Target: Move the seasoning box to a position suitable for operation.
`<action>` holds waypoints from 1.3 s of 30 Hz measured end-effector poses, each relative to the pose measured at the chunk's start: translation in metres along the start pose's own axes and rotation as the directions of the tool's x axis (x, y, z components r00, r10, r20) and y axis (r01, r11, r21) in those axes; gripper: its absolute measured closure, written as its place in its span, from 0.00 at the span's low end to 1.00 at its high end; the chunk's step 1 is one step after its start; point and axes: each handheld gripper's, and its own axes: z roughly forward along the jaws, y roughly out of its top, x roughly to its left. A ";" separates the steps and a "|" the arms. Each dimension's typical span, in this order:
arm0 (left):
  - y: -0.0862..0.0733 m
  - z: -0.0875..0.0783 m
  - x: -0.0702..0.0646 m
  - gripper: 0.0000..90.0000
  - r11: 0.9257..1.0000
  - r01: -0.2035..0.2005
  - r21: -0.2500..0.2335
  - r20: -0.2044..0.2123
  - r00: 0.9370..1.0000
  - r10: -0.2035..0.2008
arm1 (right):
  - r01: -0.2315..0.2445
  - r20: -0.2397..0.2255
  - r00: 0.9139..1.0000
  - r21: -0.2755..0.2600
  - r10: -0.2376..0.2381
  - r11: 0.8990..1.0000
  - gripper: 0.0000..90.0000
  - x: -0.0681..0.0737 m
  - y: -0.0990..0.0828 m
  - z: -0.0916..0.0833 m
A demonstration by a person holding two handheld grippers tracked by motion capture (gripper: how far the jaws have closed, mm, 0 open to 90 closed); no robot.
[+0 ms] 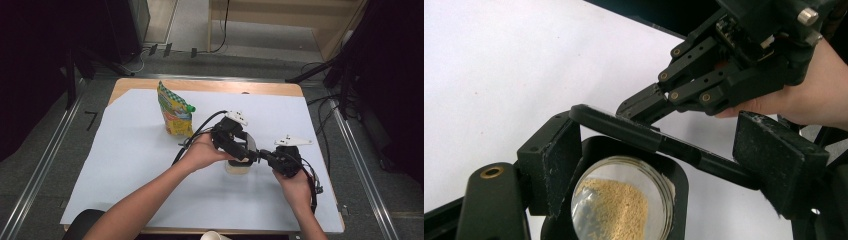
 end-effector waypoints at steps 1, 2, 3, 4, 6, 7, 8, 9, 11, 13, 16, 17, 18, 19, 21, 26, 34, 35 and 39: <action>0.001 0.001 0.000 0.23 1.000 -0.002 -0.002 0.001 1.000 0.002 | 0.000 0.001 1.000 0.000 0.000 1.000 1.00 0.000 0.000 0.000; 0.001 0.002 0.000 0.23 1.000 0.002 -0.006 0.002 1.000 -0.002 | 0.000 0.003 1.000 -0.001 0.000 1.000 1.00 0.000 0.000 0.000; 0.002 0.003 0.000 0.23 1.000 0.007 -0.011 0.004 1.000 -0.007 | 0.000 0.004 1.000 -0.001 0.000 1.000 1.00 0.000 0.000 0.000; 0.002 0.003 0.000 0.24 1.000 0.007 -0.011 0.004 1.000 -0.007 | 0.000 0.004 1.000 -0.001 0.000 1.000 1.00 0.000 0.000 0.000; 0.003 0.004 0.000 0.23 1.000 0.010 -0.018 0.008 1.000 -0.010 | 0.002 0.006 1.000 -0.006 -0.001 1.000 1.00 0.000 0.000 0.000; 0.004 0.005 0.000 0.23 1.000 0.010 -0.019 0.010 1.000 -0.010 | 0.002 0.006 1.000 -0.006 -0.001 1.000 1.00 0.000 0.000 0.000; 0.006 0.006 -0.002 0.23 1.000 0.013 -0.019 0.006 1.000 -0.013 | 0.005 0.011 1.000 -0.008 -0.005 1.000 1.00 0.001 0.000 0.000; 0.007 0.007 -0.002 0.23 1.000 0.005 -0.011 0.006 1.000 -0.005 | 0.007 0.011 1.000 -0.009 -0.007 1.000 1.00 0.000 0.000 0.000; 0.009 0.008 -0.004 0.23 1.000 0.000 -0.003 0.005 1.000 0.000 | 0.004 0.008 1.000 -0.007 -0.004 1.000 1.00 0.000 0.000 0.000; 0.010 0.009 -0.004 0.23 1.000 -0.002 -0.001 0.004 1.000 0.002 | 0.004 0.008 1.000 -0.008 -0.003 1.000 1.00 0.000 -0.001 0.000; 0.014 0.012 -0.005 0.23 1.000 -0.005 0.001 0.007 1.000 0.005 | 0.006 0.010 1.000 -0.005 -0.005 1.000 1.00 0.000 0.000 0.000; 0.014 0.012 -0.005 0.23 1.000 -0.005 0.001 0.007 1.000 0.005 | 0.006 0.010 1.000 -0.005 -0.005 1.000 1.00 0.000 0.000 0.000; 0.016 0.013 -0.006 0.23 1.000 -0.008 0.004 0.008 1.000 0.008 | 0.005 0.010 1.000 -0.006 -0.005 1.000 1.00 0.001 0.000 0.000; 0.016 0.013 -0.006 0.23 1.000 -0.008 0.004 0.008 1.000 0.008 | 0.005 0.010 1.000 -0.006 -0.005 1.000 1.00 0.001 0.000 0.000; 0.018 0.016 -0.007 0.23 1.000 -0.012 0.008 0.012 1.000 0.012 | 0.008 0.011 1.000 -0.008 -0.008 1.000 1.00 0.001 0.000 0.000; 0.019 0.020 -0.008 0.23 1.000 -0.010 -0.005 0.028 1.000 0.010 | 0.005 0.003 1.000 -0.018 -0.005 1.000 1.00 0.001 -0.001 0.000; 0.020 0.019 -0.008 0.23 1.000 -0.016 0.000 0.025 1.000 0.016 | -0.021 0.000 1.000 -0.037 0.021 0.999 1.00 -0.003 -0.004 -0.013; 0.020 0.019 -0.009 0.23 1.000 -0.020 0.003 0.020 1.000 0.020 | -0.033 -0.004 0.999 -0.034 0.033 0.999 1.00 -0.004 -0.006 -0.016; 0.020 0.019 -0.010 0.23 1.000 -0.017 0.004 0.014 1.000 0.017 | -0.068 -0.045 0.997 -0.013 0.067 0.998 1.00 -0.006 -0.014 -0.019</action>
